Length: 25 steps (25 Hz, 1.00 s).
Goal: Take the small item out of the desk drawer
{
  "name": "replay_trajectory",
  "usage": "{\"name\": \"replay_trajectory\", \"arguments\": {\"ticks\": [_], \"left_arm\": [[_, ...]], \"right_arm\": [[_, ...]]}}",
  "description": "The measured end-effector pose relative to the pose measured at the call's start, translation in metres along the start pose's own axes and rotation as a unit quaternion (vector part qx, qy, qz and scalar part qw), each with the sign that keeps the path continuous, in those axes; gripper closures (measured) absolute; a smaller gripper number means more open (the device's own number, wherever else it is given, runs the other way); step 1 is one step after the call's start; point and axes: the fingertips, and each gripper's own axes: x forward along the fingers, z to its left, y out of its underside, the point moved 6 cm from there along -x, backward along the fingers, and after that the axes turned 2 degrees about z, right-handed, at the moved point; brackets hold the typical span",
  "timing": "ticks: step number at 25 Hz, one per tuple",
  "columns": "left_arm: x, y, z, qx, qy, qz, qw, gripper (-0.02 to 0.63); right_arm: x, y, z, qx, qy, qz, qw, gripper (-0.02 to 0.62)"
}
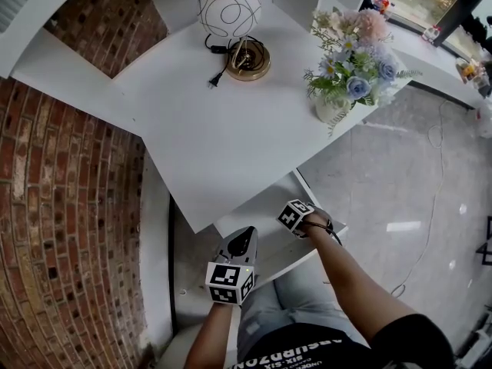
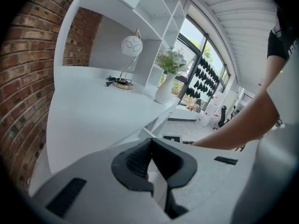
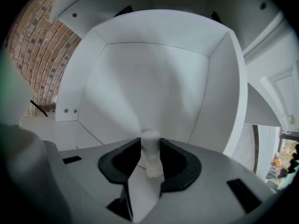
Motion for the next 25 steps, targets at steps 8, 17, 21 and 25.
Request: {"name": "replay_trajectory", "arguments": {"ticks": [8, 17, 21, 25], "left_arm": [[0.0, -0.003, -0.002, 0.0, 0.006, -0.005, 1.0, 0.6], [-0.006, -0.004, 0.0, 0.006, 0.008, -0.007, 0.9999, 0.601], [-0.008, -0.004, -0.001, 0.01, 0.01, -0.006, 0.9999, 0.601], [-0.011, -0.005, -0.003, 0.016, 0.01, -0.005, 0.9998, 0.601]], "right_arm": [[-0.009, 0.003, -0.001, 0.0, -0.001, -0.001, 1.0, 0.476], [-0.027, -0.002, 0.002, -0.001, -0.003, -0.019, 1.0, 0.477], [-0.034, -0.002, 0.004, -0.002, -0.004, -0.025, 1.0, 0.479], [-0.042, 0.0, 0.007, -0.001, -0.009, -0.035, 0.999, 0.48]]}}
